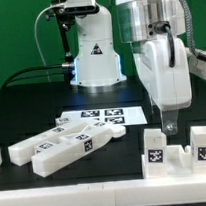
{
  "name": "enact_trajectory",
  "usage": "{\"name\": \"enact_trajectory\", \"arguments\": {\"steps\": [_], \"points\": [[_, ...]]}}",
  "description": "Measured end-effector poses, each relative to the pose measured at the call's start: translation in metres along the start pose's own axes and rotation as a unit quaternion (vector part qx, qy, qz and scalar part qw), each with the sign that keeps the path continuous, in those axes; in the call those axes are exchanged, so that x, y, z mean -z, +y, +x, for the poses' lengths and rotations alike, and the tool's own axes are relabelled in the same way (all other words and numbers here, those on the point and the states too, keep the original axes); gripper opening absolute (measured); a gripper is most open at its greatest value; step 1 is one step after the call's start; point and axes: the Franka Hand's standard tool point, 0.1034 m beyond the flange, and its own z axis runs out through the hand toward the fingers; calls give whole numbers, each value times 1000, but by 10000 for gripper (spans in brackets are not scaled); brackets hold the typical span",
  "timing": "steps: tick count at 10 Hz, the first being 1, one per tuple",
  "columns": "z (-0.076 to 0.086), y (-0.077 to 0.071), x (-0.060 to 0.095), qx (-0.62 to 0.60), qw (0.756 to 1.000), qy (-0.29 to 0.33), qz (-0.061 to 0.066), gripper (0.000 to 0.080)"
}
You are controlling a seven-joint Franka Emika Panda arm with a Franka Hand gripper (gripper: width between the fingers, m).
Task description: Assemble chair
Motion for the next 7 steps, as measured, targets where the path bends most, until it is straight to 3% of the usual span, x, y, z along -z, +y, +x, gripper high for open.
{"name": "enact_trajectory", "arguments": {"steps": [2, 4, 7], "points": [[1, 4, -1, 64, 998, 2, 7, 649], [4, 20, -4, 201, 980, 7, 9, 649], [1, 26, -3, 327, 945, 15, 1, 649]]}}
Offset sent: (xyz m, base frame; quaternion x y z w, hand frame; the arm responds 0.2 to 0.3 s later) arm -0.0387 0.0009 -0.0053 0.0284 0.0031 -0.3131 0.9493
